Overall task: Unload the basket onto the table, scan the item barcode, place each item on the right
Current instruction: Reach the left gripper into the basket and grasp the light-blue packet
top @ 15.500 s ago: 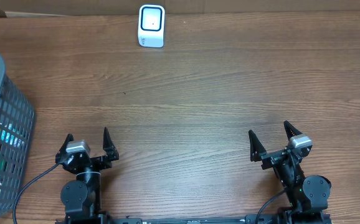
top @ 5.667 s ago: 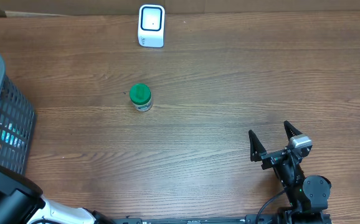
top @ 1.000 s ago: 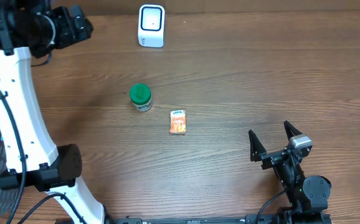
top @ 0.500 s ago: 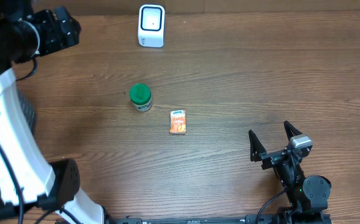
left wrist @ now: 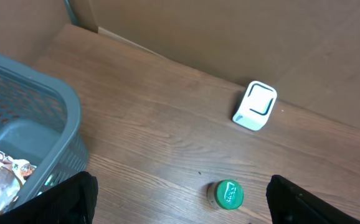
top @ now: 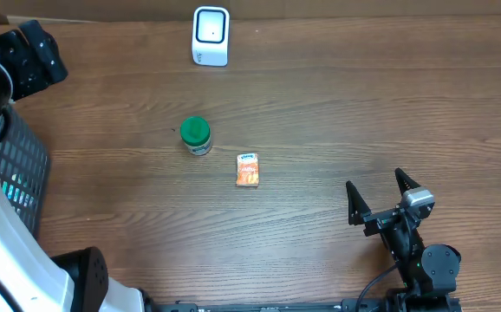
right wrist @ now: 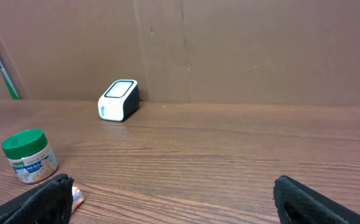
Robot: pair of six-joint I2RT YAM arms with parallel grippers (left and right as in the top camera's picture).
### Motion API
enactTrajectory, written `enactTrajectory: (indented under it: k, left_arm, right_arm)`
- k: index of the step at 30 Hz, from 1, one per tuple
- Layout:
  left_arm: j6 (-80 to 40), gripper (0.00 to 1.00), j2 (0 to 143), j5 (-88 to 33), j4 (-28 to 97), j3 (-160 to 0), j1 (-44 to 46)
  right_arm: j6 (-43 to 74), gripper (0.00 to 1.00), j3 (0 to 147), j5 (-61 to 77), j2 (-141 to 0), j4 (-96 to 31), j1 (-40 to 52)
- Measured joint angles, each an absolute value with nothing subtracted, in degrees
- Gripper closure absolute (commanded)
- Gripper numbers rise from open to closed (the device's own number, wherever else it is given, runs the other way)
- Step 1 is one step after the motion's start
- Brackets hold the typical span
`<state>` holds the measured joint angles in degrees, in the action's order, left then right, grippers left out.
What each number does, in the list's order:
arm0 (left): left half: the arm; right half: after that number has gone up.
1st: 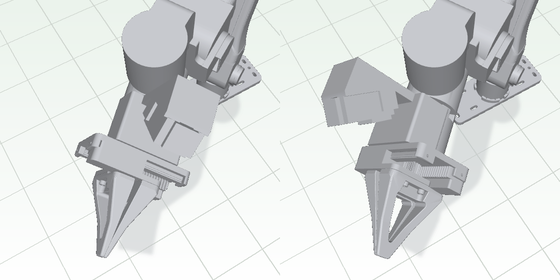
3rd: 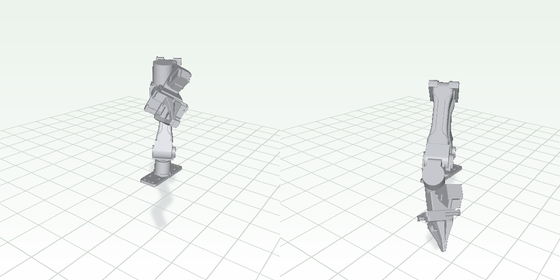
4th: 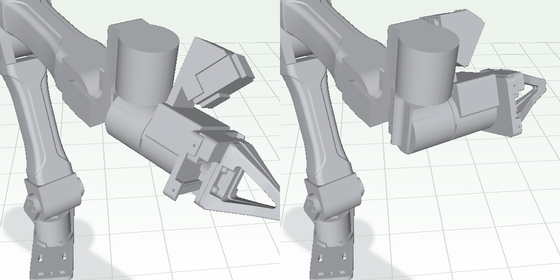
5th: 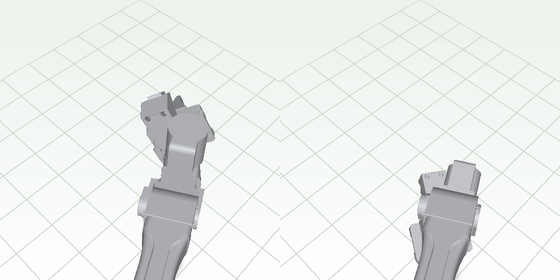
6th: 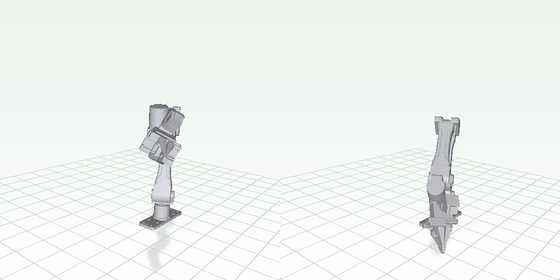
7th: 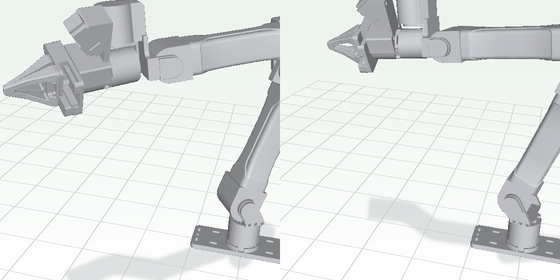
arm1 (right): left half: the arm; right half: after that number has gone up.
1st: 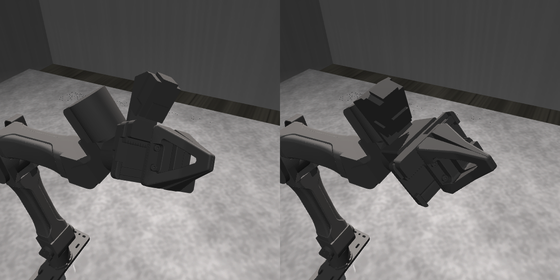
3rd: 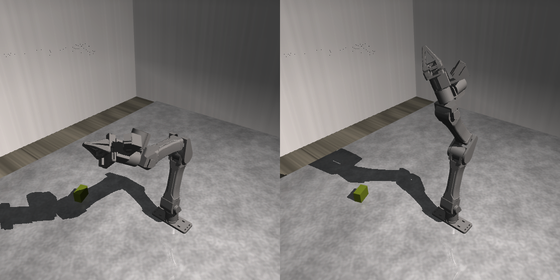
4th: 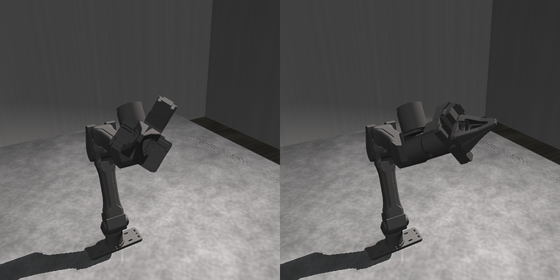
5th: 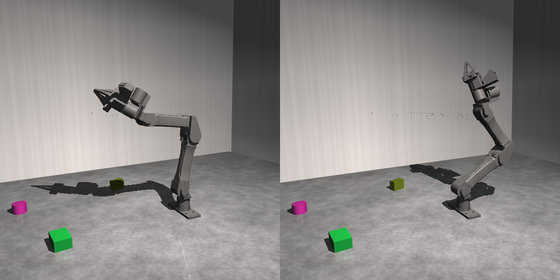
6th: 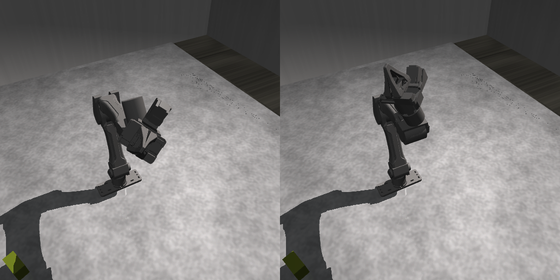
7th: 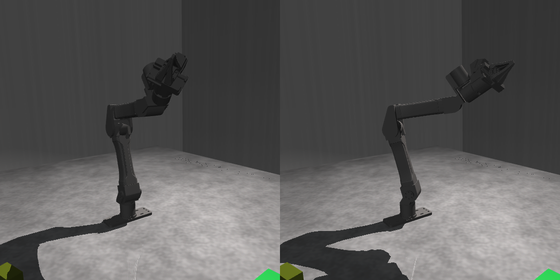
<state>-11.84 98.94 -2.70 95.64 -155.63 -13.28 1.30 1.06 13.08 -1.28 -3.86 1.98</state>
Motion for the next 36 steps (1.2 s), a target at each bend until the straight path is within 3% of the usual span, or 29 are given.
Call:
enactTrajectory:
  k: [3, 10, 17, 23, 30, 36]
  left_arm:
    - [-11.9, 0.04, 99.1, -1.8, 93.7, -155.6, -13.3]
    - [-13.4, 0.05, 99.1, 0.4, 80.3, -155.6, -15.1]
    - [-17.4, 0.05, 99.2, 1.1, 76.9, -155.6, -23.2]
    - [-20.9, 0.05, 101.0, 1.4, 82.7, -155.6, -33.1]
    - [-25.6, 0.22, 111.1, 1.6, 95.2, -155.7, -42.7]
    - [-23.8, 0.20, 120.8, 0.9, 96.5, -153.4, -47.7]
  right_arm:
    - [1.3, 0.00, 1.1, 13.1, -1.3, -3.9, 2.0]
    - [1.3, 0.00, 1.1, 13.1, -1.3, -3.9, 2.0]
    - [1.3, 0.00, 1.1, 13.1, -1.3, -3.9, 2.0]
    - [1.3, 0.00, 1.1, 13.1, -1.3, -3.9, 2.0]
    - [1.3, 0.00, 1.1, 13.1, -1.3, -3.9, 2.0]
    - [1.3, 0.00, 1.1, 13.1, -1.3, -3.9, 2.0]
